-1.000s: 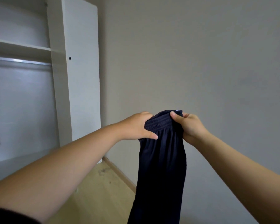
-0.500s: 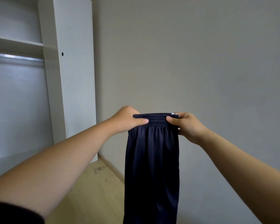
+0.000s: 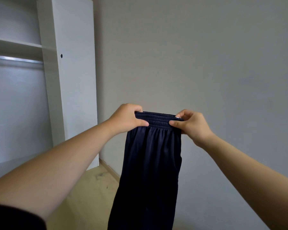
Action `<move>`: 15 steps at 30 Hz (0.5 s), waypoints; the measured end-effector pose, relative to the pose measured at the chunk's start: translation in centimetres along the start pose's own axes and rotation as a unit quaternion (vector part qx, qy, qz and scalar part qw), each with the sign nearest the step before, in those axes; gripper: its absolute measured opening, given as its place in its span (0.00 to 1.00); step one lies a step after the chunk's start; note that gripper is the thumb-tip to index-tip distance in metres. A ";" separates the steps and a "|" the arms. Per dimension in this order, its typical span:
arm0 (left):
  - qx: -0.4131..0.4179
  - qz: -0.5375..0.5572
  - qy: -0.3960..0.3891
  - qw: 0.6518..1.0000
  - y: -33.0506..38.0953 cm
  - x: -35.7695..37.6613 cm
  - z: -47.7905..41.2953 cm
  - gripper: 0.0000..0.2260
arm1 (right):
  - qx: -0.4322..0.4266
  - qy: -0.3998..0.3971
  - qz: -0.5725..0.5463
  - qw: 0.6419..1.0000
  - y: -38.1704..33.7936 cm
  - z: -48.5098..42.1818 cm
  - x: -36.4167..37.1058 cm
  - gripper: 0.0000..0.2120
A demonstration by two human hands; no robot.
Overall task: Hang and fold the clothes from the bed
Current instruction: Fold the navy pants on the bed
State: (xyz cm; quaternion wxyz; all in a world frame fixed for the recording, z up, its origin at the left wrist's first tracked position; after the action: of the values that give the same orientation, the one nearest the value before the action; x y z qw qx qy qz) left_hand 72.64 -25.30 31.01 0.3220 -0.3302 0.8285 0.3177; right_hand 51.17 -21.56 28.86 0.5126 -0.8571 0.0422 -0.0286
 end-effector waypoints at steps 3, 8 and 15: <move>0.033 -0.047 -0.038 0.998 0.5 0.4 -0.2 0.16 | -0.033 0.024 0.064 0.997 -0.4 -0.2 -0.3 0.12; 0.026 -0.053 -0.141 0.988 2.6 1.6 -0.8 0.15 | -0.071 0.045 0.125 0.989 -1.2 -0.2 -0.6 0.12; -0.033 0.004 -0.265 0.964 5.2 3.6 -2.3 0.06 | -0.044 0.007 0.010 0.999 -1.1 0.1 -0.8 0.18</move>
State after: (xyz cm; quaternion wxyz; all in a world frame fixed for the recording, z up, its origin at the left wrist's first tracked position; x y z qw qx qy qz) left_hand 65.94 -25.22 31.31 0.5175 -0.2411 0.7043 0.4219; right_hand 50.40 -20.84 29.77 0.4741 -0.8783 0.0551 -0.0276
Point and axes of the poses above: each hand's wrist, its own z-axis away from the middle knuckle, its own x-axis out of the palm, y = z × x, the point moved 6 cm from there along -z, towards the middle knuckle, and after that the axes turned 10 degrees about -z, right-handed, at the moved point
